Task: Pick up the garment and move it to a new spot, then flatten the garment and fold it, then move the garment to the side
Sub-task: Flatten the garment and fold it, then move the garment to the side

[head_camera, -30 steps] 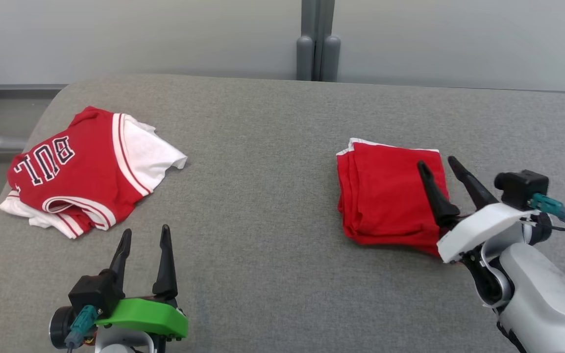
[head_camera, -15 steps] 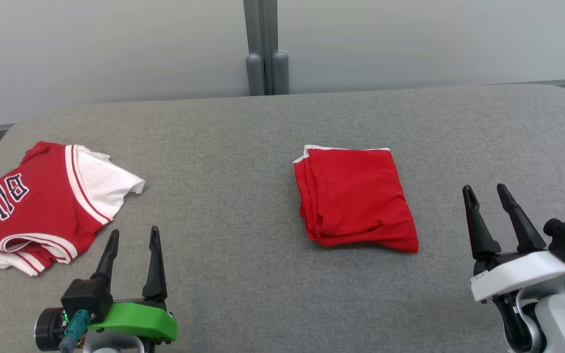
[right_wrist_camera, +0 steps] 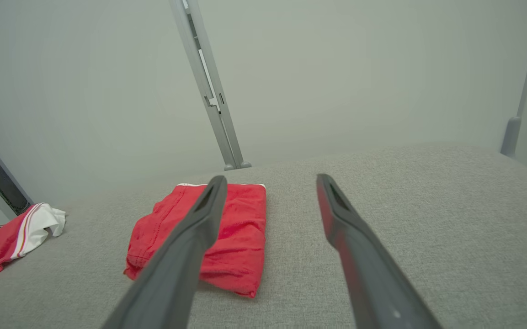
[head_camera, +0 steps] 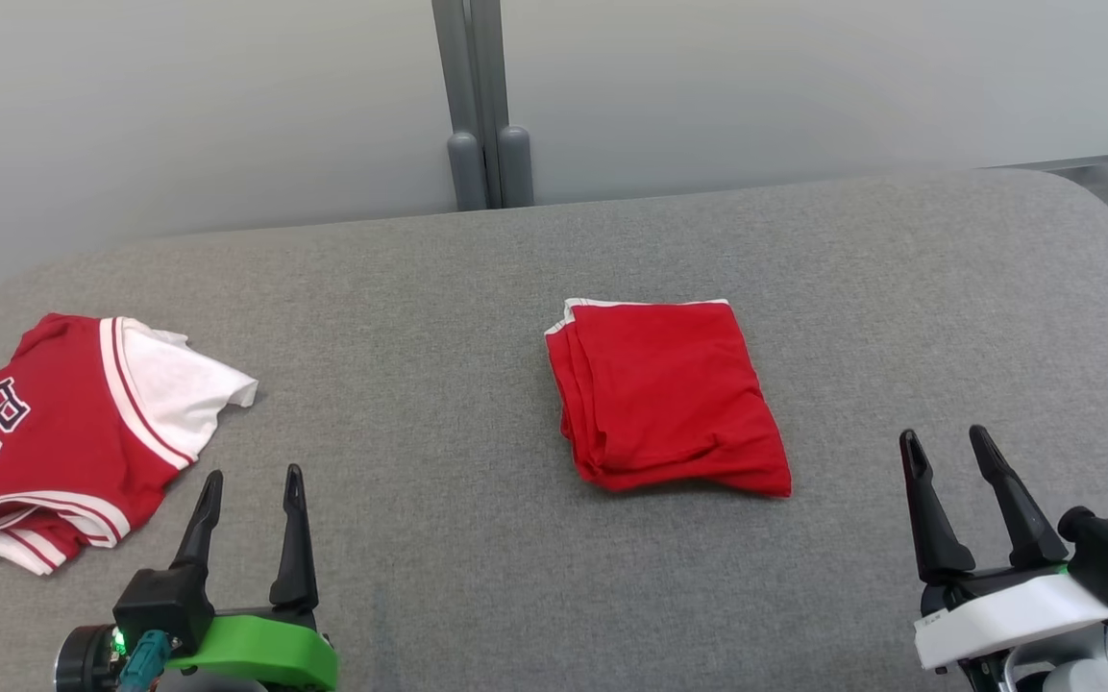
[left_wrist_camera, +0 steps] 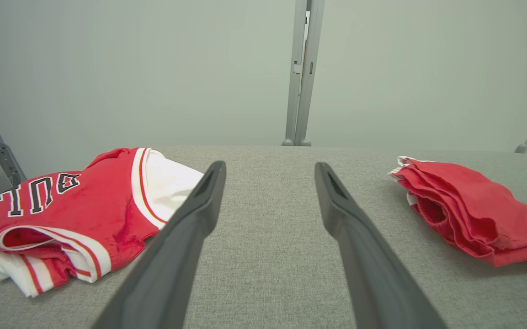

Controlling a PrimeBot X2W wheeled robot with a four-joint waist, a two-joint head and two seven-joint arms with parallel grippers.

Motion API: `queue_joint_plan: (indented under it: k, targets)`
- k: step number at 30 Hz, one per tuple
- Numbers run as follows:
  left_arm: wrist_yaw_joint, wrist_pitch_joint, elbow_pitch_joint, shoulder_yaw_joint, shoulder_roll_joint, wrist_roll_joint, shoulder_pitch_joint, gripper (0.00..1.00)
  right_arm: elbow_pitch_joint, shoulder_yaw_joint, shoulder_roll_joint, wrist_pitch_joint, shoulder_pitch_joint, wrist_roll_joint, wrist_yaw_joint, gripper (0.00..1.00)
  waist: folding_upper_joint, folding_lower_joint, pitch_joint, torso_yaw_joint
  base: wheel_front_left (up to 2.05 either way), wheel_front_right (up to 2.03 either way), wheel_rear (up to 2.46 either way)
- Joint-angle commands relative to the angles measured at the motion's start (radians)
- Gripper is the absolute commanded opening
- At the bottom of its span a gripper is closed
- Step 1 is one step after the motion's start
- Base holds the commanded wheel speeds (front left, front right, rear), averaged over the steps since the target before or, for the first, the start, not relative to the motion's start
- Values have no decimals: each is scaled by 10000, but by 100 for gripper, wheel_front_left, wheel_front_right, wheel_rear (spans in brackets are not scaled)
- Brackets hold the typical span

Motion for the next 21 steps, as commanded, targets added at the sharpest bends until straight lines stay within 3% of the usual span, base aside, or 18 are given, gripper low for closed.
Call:
queue_joint_plan:
  k: [1, 21]
  targets:
    - [-46, -2, -55, 80, 43, 143, 130, 100, -91, -59, 78, -31, 184, -127, -12, 100, -1, 0, -32, 12, 0, 0, 0]
    - [-196, -2, 63, 520, 47, 415, 427, 100, 81, -173, 315, -31, 481, -484, -12, 100, -1, 0, -68, 169, 0, 0, 0]
